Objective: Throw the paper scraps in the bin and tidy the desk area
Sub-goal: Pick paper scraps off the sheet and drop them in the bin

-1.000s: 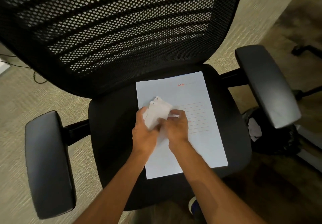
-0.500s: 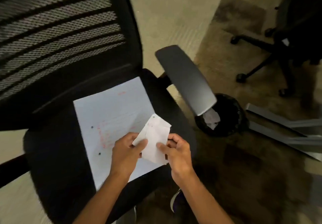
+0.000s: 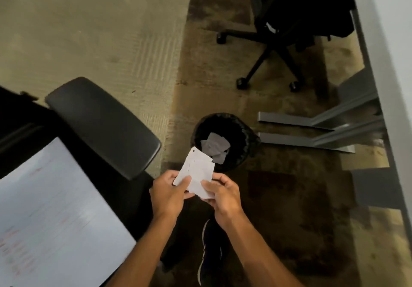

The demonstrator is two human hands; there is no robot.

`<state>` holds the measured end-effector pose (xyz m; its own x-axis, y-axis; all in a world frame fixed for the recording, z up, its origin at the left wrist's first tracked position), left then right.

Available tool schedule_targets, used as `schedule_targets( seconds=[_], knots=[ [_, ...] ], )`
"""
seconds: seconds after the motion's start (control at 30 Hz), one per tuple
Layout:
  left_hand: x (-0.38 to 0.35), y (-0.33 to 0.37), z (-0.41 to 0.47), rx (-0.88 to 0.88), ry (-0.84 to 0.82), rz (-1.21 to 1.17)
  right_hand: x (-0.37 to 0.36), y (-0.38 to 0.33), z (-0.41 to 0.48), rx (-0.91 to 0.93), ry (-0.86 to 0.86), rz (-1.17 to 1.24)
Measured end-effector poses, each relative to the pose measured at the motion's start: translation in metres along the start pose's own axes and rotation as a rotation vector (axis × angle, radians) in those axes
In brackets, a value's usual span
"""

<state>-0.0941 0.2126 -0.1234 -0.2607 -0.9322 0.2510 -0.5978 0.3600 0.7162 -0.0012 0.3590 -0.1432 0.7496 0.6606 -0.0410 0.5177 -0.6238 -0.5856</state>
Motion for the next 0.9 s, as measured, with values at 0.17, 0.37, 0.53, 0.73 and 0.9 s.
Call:
schedule_targets(
  seconds=[0.17, 0.37, 0.53, 0.73, 0.9],
  knots=[
    [-0.068, -0.008, 0.054, 0.062, -0.058, -0.065, 0.026, -0.006, 0.063, -0.058, 0.117, 0.067],
    [-0.131, -0.04, 0.122, 0.076, -0.09, 0.024, 0.048, -0.003, 0.132, -0.1, 0.192, 0.092],
    [-0.163, -0.067, 0.167, 0.083, -0.077, 0.049, 0.061, 0.0, 0.172, -0.111, 0.211, 0.099],
    [-0.197, -0.091, 0.196, 0.121, -0.109, 0.029, 0.071, 0.004, 0.204, -0.123, 0.218, 0.093],
    [-0.227, -0.091, 0.214, 0.218, -0.254, 0.024, 0.071, 0.004, 0.23, -0.089, 0.199, 0.116]
  ],
)
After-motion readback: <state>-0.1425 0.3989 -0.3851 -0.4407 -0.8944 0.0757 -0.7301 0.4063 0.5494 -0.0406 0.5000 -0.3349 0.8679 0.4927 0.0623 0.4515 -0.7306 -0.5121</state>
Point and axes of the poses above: each hand's wrist, its own z-axis towards the middle knuckle, its own x-axis out of the back of the hand, y = z × x, the point moved 9 cm from there along z, towards the middle knuckle, and after that the axes turned 1 degree about z, right-handed, at the moved point
